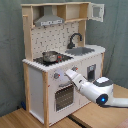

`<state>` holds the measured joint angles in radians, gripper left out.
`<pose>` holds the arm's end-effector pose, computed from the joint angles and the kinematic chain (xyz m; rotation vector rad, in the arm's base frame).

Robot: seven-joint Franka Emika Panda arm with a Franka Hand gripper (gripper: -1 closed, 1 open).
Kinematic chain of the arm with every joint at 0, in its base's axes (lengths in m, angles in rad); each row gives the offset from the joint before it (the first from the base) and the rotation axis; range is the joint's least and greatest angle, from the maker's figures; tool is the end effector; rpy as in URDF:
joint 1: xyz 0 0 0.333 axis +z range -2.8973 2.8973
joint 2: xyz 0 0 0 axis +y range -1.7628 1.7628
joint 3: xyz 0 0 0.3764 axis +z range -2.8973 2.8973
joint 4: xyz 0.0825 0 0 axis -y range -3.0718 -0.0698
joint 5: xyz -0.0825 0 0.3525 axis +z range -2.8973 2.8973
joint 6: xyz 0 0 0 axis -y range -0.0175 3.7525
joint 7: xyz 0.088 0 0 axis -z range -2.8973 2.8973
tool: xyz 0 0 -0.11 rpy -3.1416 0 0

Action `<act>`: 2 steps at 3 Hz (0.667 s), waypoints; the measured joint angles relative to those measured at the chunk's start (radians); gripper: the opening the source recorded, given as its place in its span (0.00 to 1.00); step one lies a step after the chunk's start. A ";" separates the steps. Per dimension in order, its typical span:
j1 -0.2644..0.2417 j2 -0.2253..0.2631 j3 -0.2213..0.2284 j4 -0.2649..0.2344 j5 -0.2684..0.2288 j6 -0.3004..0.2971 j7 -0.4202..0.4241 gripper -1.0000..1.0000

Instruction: Play with the kitchen

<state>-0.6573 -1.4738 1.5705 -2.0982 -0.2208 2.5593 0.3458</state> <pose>0.1737 0.5686 0.3507 1.3948 0.9314 1.2375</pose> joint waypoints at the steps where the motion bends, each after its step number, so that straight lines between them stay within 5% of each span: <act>1: -0.035 0.000 0.000 -0.001 -0.030 0.064 -0.068 1.00; 2: -0.075 -0.004 0.028 0.000 -0.058 0.146 -0.105 1.00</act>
<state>-0.7327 -1.4775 1.5990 -2.0986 -0.2789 2.7053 0.2405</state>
